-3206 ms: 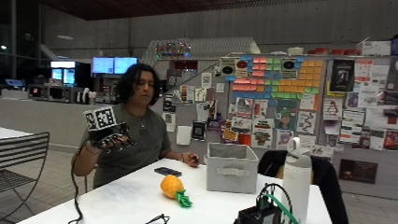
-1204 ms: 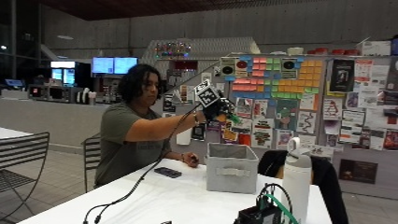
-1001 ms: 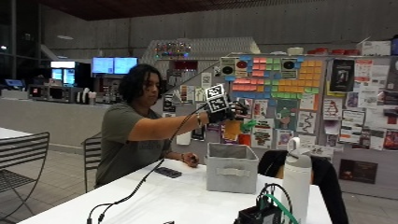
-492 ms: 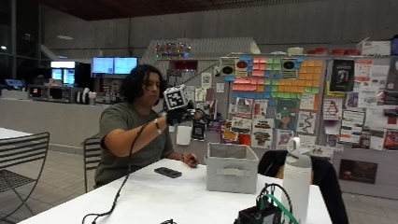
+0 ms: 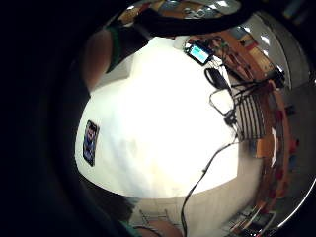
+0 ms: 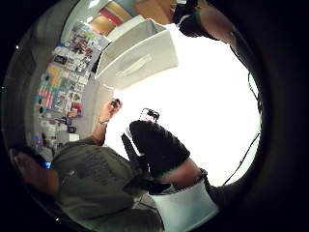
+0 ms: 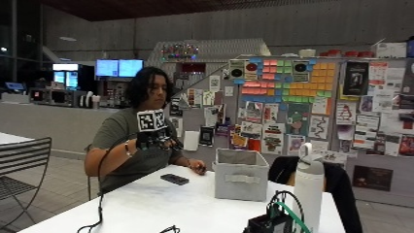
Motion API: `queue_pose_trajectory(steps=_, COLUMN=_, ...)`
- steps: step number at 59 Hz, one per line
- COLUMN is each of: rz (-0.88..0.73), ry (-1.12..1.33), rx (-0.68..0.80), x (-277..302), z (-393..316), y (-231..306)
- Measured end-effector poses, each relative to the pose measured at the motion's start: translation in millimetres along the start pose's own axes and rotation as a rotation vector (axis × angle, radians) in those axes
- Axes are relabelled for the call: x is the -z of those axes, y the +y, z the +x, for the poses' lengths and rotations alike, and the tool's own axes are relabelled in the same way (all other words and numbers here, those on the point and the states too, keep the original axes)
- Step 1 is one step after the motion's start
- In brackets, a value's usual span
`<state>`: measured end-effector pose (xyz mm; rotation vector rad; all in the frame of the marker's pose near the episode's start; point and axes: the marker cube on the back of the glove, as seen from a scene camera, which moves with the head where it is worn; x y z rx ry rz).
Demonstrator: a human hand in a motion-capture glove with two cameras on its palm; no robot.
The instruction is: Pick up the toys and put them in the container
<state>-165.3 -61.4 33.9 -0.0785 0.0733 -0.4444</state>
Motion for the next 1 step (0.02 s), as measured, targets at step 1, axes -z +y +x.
queue_pose_trajectory(steps=1, rz=-0.001, ry=0.000, rx=0.001, x=-0.5, z=0.5, y=0.4)
